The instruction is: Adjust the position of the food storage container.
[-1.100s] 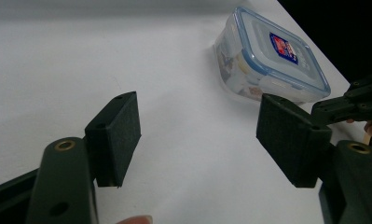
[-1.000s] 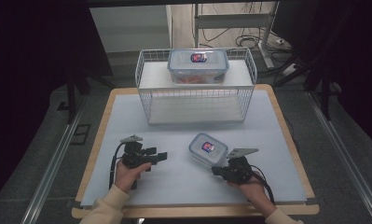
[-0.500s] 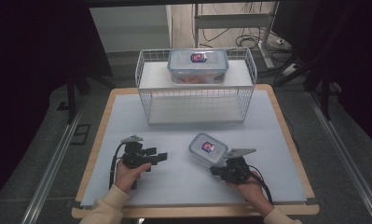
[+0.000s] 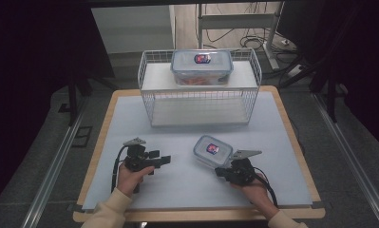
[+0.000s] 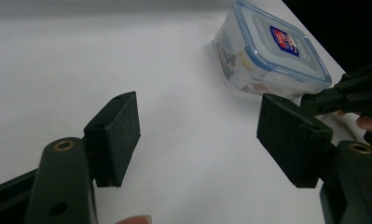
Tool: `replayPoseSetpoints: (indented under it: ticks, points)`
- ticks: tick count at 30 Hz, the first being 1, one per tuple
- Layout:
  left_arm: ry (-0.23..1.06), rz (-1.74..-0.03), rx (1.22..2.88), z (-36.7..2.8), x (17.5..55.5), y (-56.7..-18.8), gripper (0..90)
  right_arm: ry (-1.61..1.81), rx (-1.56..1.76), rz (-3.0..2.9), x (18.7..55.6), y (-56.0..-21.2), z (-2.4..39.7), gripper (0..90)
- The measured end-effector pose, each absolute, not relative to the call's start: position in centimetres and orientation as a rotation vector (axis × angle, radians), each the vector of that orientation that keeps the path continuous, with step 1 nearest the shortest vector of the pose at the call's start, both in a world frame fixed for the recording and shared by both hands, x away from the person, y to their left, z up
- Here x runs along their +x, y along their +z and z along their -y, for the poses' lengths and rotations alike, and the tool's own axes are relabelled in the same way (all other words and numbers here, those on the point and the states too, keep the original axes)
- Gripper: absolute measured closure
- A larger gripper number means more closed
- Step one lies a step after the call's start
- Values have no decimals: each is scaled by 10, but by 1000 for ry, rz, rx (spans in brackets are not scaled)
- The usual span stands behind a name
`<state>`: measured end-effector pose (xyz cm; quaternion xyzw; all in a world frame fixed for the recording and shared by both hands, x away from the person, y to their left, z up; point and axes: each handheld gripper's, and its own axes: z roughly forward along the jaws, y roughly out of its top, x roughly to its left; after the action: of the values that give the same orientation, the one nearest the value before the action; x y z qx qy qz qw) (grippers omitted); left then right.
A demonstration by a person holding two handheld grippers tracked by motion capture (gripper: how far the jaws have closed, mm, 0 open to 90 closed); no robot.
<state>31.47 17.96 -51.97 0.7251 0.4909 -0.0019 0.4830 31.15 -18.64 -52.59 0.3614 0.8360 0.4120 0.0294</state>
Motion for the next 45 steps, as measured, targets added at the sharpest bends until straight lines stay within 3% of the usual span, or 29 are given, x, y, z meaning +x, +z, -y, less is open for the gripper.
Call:
replayPoseSetpoints:
  ticks: [45]
  points:
    - [-1, -1196, 1777, -178, 315, -520, 297, 1252, 1286, -2401, 342, -526, 225, 891]
